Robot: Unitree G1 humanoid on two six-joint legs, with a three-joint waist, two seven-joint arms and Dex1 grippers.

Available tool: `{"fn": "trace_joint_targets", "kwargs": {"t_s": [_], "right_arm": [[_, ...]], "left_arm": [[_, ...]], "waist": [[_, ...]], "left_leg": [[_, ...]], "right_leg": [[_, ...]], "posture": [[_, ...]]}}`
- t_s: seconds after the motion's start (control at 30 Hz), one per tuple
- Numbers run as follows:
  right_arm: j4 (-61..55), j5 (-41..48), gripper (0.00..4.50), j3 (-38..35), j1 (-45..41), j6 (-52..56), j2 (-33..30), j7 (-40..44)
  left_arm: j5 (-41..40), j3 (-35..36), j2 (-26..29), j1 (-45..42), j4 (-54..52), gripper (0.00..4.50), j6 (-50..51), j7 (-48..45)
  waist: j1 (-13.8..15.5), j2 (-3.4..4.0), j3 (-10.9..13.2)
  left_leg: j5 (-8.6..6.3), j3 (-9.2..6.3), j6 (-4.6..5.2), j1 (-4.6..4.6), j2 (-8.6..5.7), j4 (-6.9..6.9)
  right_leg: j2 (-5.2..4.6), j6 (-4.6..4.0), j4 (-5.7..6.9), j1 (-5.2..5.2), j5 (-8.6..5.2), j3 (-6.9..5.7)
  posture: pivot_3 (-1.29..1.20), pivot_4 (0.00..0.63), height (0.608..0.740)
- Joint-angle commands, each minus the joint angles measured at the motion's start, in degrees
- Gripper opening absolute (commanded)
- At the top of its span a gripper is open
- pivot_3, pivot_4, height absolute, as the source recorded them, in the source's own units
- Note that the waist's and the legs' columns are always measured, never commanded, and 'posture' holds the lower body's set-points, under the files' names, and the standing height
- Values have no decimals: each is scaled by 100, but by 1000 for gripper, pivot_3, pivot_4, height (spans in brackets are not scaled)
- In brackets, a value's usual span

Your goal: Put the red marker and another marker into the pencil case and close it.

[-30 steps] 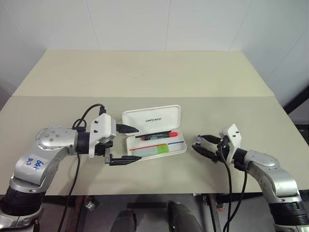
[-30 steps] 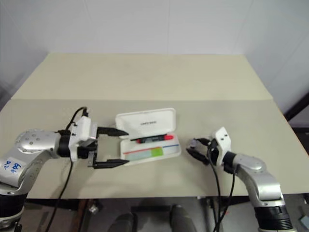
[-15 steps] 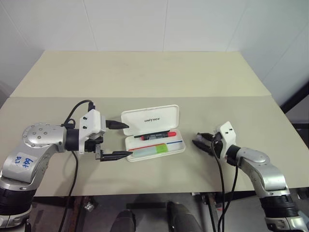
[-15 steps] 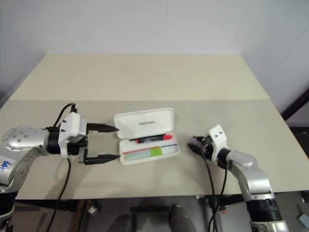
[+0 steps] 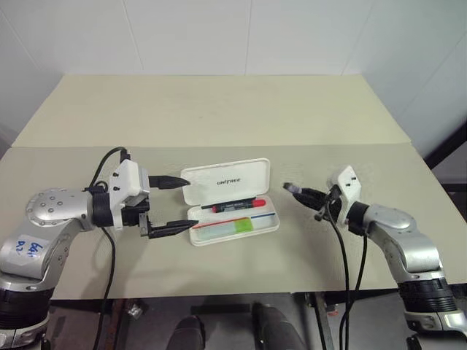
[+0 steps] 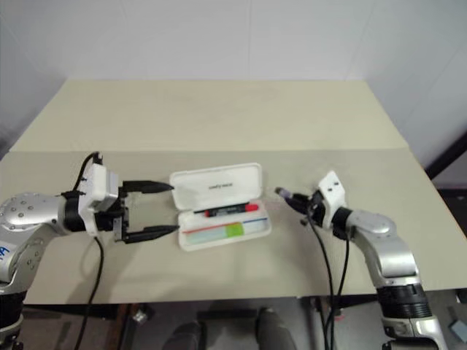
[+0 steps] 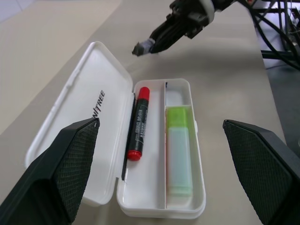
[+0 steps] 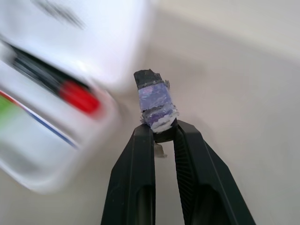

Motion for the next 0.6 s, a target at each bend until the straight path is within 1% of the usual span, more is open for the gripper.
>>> {"fn": "trace_joint_targets", "kwargs": {"t_s": [0.03,0.13,0.27,0.4,0.6], "right_arm": [[-525,263,1040,86,-136,-272,-319,787],[-410,-31,1040,489,-295,-614,-619,1401],[17,-297,1040,881,-577,-958,-774,1942],[667,-601,1040,1201,-874,-1342,-719,2328],[1542,-864,1040,1413,-1287,-1966,-586,2792]], "left_arm": [[-401,217,-17,136,-60,4500,49,-154],[-436,250,63,270,-48,4500,-14,-244],[-412,368,102,434,4,4500,-145,-317],[-436,566,110,629,89,4500,-336,-468],[-426,729,206,820,42,4500,-360,-494]], "waist": [[10,0,0],[23,0,0],[23,0,0],[8,0,0],[10,2,1]], "left_leg": [[0,-1,0,1,0,-4],[-5,-5,-3,0,1,-14],[-8,-3,-1,-2,1,-18],[-8,1,-1,-1,1,-17],[-8,4,-1,1,4,-16]], "right_leg": [[0,16,0,-1,6,-1],[0,23,-3,-2,6,-7],[-2,1,-16,-2,-6,-7],[-4,-2,-16,-2,-7,-7],[-4,-16,-13,-4,-14,-9]], "posture": [[0,150,740],[0,150,740],[0,150,740],[0,150,740],[0,150,740]]}}
